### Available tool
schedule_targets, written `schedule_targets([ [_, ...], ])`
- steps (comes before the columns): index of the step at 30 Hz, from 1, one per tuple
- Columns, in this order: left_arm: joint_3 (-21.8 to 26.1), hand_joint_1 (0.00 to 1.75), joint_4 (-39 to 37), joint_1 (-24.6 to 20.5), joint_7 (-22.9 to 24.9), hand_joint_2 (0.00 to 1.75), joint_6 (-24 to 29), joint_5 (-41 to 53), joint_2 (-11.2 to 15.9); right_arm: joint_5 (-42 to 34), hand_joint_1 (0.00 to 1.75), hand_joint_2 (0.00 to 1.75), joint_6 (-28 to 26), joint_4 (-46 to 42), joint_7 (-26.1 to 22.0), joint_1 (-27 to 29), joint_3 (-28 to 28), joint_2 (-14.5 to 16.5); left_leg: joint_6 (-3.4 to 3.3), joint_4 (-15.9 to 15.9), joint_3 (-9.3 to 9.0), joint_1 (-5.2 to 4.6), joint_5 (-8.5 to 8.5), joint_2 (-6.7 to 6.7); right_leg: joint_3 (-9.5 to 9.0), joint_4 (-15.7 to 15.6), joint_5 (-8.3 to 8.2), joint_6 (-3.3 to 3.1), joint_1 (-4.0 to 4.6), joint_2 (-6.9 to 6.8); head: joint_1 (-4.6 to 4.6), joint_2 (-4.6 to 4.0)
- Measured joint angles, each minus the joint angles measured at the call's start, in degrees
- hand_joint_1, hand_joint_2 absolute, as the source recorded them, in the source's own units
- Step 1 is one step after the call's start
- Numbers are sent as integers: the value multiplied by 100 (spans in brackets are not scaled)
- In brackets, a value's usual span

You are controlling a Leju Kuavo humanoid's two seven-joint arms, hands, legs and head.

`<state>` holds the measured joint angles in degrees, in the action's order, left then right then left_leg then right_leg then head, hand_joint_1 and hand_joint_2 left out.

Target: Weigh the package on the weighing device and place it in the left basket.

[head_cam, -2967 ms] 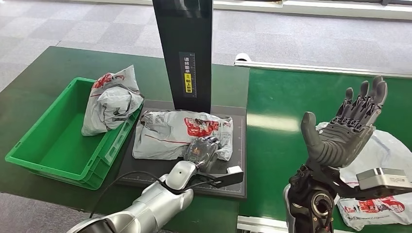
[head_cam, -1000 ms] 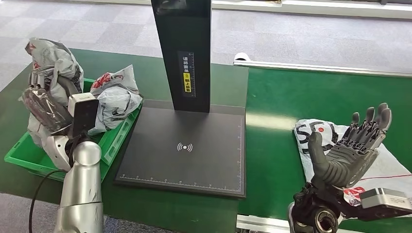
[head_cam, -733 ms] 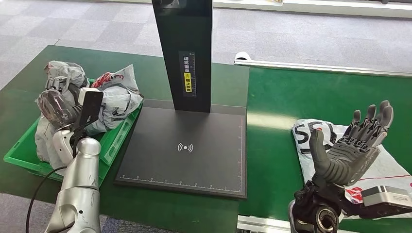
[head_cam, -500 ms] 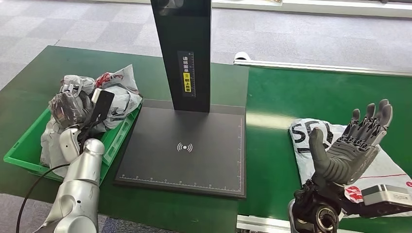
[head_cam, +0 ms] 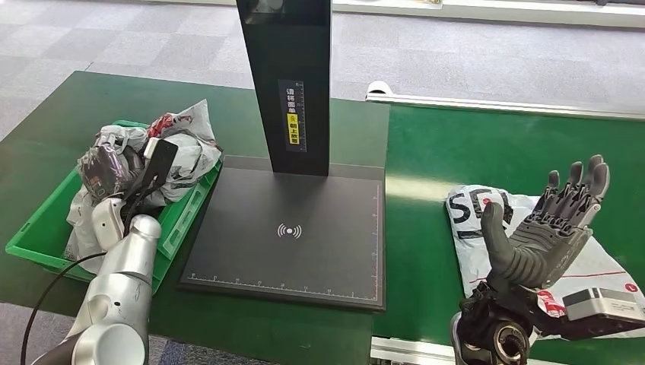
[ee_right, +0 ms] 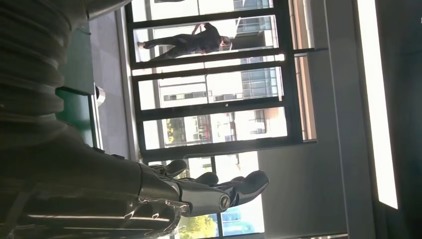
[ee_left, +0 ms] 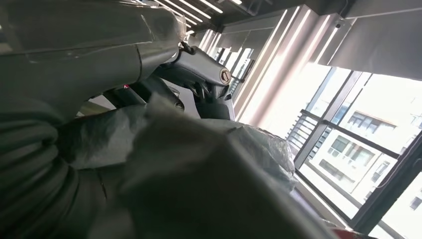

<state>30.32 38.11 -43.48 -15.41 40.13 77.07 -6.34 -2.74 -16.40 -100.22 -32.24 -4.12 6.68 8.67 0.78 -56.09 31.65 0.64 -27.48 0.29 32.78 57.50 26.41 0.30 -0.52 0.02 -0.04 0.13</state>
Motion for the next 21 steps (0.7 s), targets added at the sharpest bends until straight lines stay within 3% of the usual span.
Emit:
schedule_targets([
  [1, 29, 0, -5, -36, 5, 175, 0, 38, 16, -10, 0, 175, -15, 8, 0, -1, 10, -6, 0, 0, 0, 0, 0, 0, 0, 0, 0, 0, 0, 0, 0, 0],
  [5, 209, 0, 8, -229, -329, 175, 0, -73, 62, -46, 0, 175, -47, 58, 0, -19, 64, -31, 1, 0, 0, 1, 1, -2, 0, 0, 0, 0, 1, -1, 0, 0],
  [9, 485, 0, 150, -370, -1258, 175, 0, -592, -11, -70, 0, 175, -66, 109, -1, -36, 89, -51, 1, -1, 0, 1, 1, -2, 1, 1, 0, 0, 1, -1, -1, 0],
  [14, 786, 0, -62, -683, -2243, 175, -22, -2068, -151, -68, 0, 175, -56, 165, -21, -50, 90, -82, 1, -2, 1, 0, 1, -7, 0, 0, 0, 0, 0, -1, -1, 0],
  [17, 594, 0, -171, -766, -2305, 175, -280, -3395, -221, -23, 0, 175, -15, 194, -38, -51, 82, -91, 1, -3, 0, 0, 1, -6, 0, 0, -1, 0, 0, -1, -1, 0],
  [21, -316, 0, 259, -556, -1969, 175, -1144, -5523, -290, 27, 0, 175, 79, 229, -60, -55, 69, -95, 1, -2, 2, 0, 1, -5, 1, 0, -1, 0, 0, -1, -1, 0],
])
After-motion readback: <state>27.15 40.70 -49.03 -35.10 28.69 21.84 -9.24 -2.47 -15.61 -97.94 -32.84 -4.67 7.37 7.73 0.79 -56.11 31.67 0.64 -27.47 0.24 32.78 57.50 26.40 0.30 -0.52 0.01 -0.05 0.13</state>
